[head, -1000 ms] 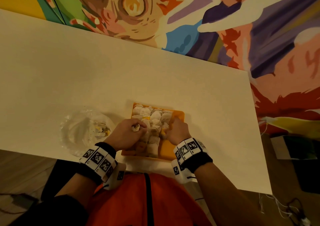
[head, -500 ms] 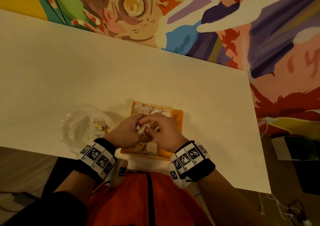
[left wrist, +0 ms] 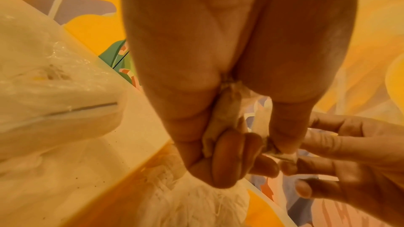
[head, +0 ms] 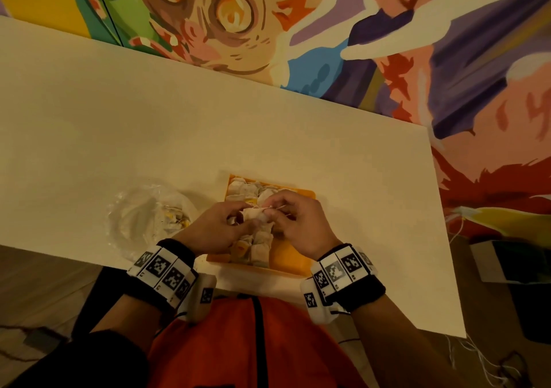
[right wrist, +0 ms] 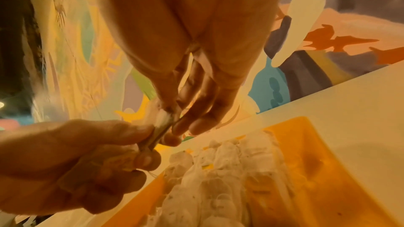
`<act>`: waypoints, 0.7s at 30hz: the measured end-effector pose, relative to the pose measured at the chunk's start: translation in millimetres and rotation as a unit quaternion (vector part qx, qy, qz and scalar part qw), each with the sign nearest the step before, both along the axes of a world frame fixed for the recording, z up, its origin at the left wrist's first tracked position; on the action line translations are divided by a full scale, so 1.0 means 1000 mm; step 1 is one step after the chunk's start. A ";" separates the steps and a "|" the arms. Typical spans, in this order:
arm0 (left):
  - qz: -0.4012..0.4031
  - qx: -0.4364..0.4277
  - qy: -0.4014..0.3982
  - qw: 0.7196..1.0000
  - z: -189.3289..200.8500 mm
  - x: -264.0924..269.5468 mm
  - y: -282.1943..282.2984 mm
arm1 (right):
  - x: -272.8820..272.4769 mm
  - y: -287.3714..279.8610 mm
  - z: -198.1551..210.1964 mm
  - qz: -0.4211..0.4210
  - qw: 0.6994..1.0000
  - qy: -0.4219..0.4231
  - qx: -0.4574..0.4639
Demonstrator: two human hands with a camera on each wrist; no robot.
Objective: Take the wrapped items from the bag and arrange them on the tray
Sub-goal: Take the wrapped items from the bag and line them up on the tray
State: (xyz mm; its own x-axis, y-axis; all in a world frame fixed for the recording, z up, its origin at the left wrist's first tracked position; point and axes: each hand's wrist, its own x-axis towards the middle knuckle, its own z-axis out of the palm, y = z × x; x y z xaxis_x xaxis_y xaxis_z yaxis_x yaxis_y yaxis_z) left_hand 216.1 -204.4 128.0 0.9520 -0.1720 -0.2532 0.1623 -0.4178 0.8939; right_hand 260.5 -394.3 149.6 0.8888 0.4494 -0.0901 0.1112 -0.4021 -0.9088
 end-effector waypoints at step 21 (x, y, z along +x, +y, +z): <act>0.139 -0.037 -0.184 0.972 0.000 0.014 -0.008 | 0.009 0.001 -0.004 -0.033 0.998 -0.038 -0.043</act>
